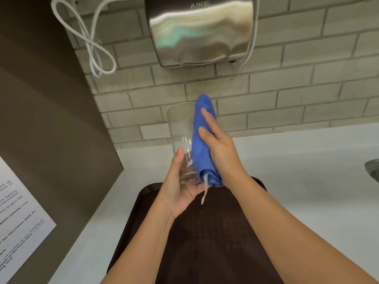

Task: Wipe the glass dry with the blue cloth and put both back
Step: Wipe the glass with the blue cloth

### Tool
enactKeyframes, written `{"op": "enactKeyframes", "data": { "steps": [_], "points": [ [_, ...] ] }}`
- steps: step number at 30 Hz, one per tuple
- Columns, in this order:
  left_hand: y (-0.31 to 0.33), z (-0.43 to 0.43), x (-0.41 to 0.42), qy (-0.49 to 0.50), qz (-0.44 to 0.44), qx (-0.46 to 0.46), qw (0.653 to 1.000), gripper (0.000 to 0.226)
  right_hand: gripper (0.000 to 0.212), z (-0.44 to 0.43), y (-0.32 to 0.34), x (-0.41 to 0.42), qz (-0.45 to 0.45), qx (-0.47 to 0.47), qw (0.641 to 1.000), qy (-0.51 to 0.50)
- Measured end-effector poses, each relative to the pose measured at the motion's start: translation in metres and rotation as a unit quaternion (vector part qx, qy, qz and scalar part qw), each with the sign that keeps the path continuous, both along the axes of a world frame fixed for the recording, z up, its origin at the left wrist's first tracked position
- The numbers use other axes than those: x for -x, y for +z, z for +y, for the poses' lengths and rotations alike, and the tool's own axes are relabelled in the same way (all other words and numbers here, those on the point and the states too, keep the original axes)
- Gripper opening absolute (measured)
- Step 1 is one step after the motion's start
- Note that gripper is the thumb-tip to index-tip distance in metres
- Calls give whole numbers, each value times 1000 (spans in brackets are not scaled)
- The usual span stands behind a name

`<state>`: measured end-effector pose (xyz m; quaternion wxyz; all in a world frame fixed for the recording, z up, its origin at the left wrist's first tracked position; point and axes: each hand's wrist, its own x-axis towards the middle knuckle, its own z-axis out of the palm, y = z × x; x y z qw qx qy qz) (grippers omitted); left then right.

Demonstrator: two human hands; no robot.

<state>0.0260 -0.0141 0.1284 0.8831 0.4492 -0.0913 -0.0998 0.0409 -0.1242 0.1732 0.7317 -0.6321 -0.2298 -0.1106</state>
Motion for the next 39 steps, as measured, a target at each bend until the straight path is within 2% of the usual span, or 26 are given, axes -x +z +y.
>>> {"op": "enactKeyframes", "data": {
  "steps": [2, 6, 10, 13, 15, 18, 20, 23, 24, 28, 29, 31, 35, 37, 39],
  "points": [
    [-4, 1, -1, -17, 0, -24, 1000, 56, 40, -4, -8, -3, 62, -63, 996, 19],
    [-8, 0, -5, -25, 5, -133, 991, 69, 39, -8, -28, -4, 89, -122, 989, -1],
    [4, -5, -2, 52, -24, -303, 951, 77, 39, -16, -32, -9, 98, -165, 981, -31],
    [13, -10, 0, 118, -55, -373, 919, 95, 38, -17, -29, -10, 113, -192, 974, -34],
    [15, -10, 2, 175, -85, -402, 895, 79, 38, -17, -28, -8, 112, -186, 975, -41],
    [14, -7, 8, 225, -89, -438, 866, 37, 39, -13, -22, -4, 80, -138, 985, -67],
    [15, -9, 12, 224, -86, -418, 876, 28, 40, -7, -18, -1, 56, -105, 990, -78],
    [14, -10, 10, 221, -78, -375, 897, 34, 41, 5, -14, 8, 24, -51, 996, -72],
    [13, -9, 10, 219, -76, -347, 909, 42, 41, 8, -14, 11, 11, -36, 997, -66],
    [5, 0, 7, 183, -31, -178, 966, 95, 38, 10, -15, 21, -27, 19, 999, -25],
    [3, 3, 5, 162, -21, -135, 977, 93, 37, 9, -18, 26, -38, 35, 999, -18],
    [1, 4, 6, 86, -8, -64, 994, 74, 37, 10, -26, 38, -69, 61, 996, -11],
    [-5, 4, 4, -5, -5, 10, 1000, 42, 41, 10, -17, 32, -128, 159, 977, -65],
    [1, 4, 2, -11, -9, 1, 1000, 42, 41, 8, 4, 14, -125, 175, 973, -78],
    [8, 4, 1, -15, -13, -2, 1000, 58, 41, 6, 22, -2, -94, 143, 983, -65]
  ]
}}
